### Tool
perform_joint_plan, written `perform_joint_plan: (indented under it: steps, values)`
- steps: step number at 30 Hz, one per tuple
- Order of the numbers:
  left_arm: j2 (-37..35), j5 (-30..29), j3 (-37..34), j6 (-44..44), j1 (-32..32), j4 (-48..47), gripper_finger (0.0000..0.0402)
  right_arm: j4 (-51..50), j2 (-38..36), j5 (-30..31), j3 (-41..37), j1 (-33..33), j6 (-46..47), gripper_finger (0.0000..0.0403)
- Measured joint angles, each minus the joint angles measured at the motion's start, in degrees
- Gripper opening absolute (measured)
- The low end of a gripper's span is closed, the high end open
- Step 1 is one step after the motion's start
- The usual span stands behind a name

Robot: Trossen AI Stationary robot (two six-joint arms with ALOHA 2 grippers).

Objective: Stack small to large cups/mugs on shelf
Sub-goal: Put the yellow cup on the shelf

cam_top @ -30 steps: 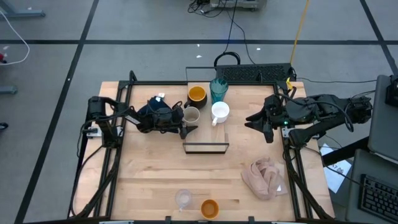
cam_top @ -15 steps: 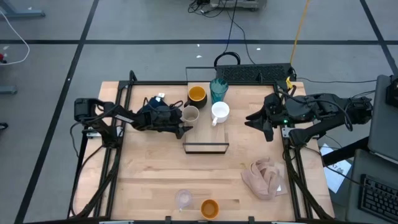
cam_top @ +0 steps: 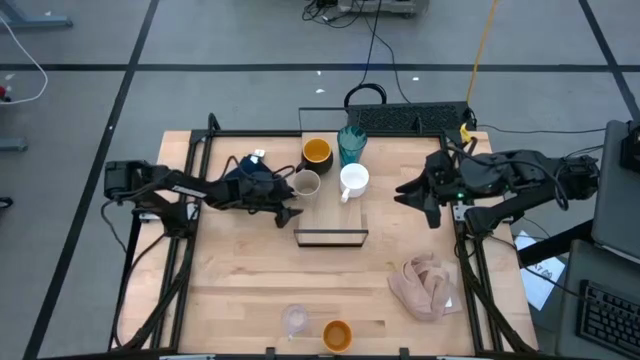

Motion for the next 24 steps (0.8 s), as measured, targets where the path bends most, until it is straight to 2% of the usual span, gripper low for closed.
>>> perform_joint_plan:
  steps: [4,7,11,18,21,24]
  values:
    - [-4.4,2.7,0.0,-5.1,-2.0,-3.4,0.0400,0.0,-0.2,0.0,0.0,0.0,-1.8,0.0128]
    - [-8.3,7.4,0.0,-9.8,-3.9,-5.6,0.0400,0.0,-0.2,0.0,0.0,0.0,-3.8,0.0128]
    - [-13.5,14.4,0.0,-21.0,-6.8,-9.0,0.0399,0.0,-0.2,0.1,0.0,0.0,-5.2,0.0128]
    - [-22.3,10.4,0.0,-41.0,-16.7,-7.3,0.0387,0.8,0.7,0.1,-2.2,0.0,-7.7,0.0128]
    - [-25.5,7.8,0.0,-47.9,-20.4,-5.9,0.0349,2.5,0.8,-0.3,-5.8,0.0,-8.4,0.0128]
    - [-28.2,4.0,0.0,-52.9,-24.2,-4.1,0.0285,4.9,0.8,-3.2,-9.7,-0.1,-8.8,0.0128]
